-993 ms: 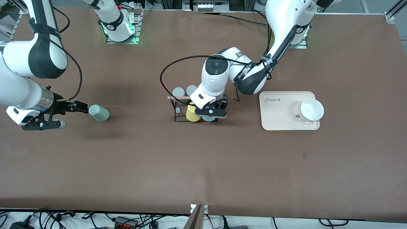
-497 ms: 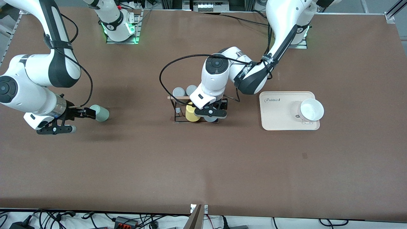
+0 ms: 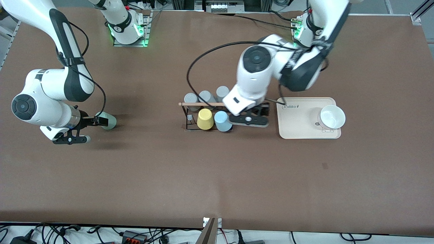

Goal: Hang scattered cups on rack with three cups
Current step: 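Grasp the teal cup with the right gripper while the left gripper withdraws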

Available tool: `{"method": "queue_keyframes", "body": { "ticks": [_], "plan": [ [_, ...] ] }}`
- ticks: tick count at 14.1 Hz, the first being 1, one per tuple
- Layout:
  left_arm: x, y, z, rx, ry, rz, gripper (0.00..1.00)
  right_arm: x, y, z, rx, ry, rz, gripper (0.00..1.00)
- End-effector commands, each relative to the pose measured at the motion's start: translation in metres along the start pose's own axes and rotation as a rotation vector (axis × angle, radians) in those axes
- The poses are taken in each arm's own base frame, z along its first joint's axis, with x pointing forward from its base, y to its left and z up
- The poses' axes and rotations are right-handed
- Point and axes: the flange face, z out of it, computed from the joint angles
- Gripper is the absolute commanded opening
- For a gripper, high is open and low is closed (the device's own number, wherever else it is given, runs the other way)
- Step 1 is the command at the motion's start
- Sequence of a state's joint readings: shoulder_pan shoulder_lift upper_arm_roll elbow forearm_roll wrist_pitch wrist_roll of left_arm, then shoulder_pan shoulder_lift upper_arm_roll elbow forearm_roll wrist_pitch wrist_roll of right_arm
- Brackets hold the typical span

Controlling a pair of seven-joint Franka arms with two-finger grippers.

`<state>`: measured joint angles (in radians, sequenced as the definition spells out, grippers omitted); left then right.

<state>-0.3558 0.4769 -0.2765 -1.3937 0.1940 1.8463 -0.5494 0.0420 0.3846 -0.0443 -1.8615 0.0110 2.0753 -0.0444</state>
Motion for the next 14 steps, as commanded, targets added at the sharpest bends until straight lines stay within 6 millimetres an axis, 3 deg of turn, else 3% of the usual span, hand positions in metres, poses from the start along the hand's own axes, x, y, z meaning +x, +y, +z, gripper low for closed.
{"method": "queue_keyframes", "body": {
  "ticks": [1,4,6,8,10,11,12,14],
  "plan": [
    [0.003,-0.072,-0.037,0.045,-0.033,0.077,1.00,-0.016,0.002,0.013,-0.008,-0.020,0.013,1.00],
    [0.001,-0.146,-0.066,0.073,-0.087,0.096,1.00,-0.024,0.013,0.030,-0.010,-0.015,0.033,1.00],
    [-0.012,-0.172,-0.091,0.066,-0.111,0.090,1.00,-0.026,0.015,0.038,-0.011,-0.001,0.036,1.00],
    [-0.016,-0.215,-0.108,0.012,-0.118,0.022,1.00,-0.029,0.020,0.048,-0.010,0.005,0.046,1.00],
    [-0.028,-0.235,-0.116,0.010,-0.119,0.053,1.00,-0.035,0.025,0.059,-0.007,0.011,0.056,1.00],
    [-0.032,-0.261,-0.116,0.003,-0.122,0.042,1.00,-0.036,0.026,0.061,-0.006,0.011,0.060,1.00],
    [-0.036,-0.271,-0.122,-0.009,-0.111,0.038,1.00,-0.037,0.026,0.063,-0.004,0.006,0.072,1.00],
    [-0.046,-0.278,-0.117,-0.009,-0.131,0.029,1.00,-0.042,0.023,0.071,-0.004,-0.010,0.120,1.00]
  ]
}}
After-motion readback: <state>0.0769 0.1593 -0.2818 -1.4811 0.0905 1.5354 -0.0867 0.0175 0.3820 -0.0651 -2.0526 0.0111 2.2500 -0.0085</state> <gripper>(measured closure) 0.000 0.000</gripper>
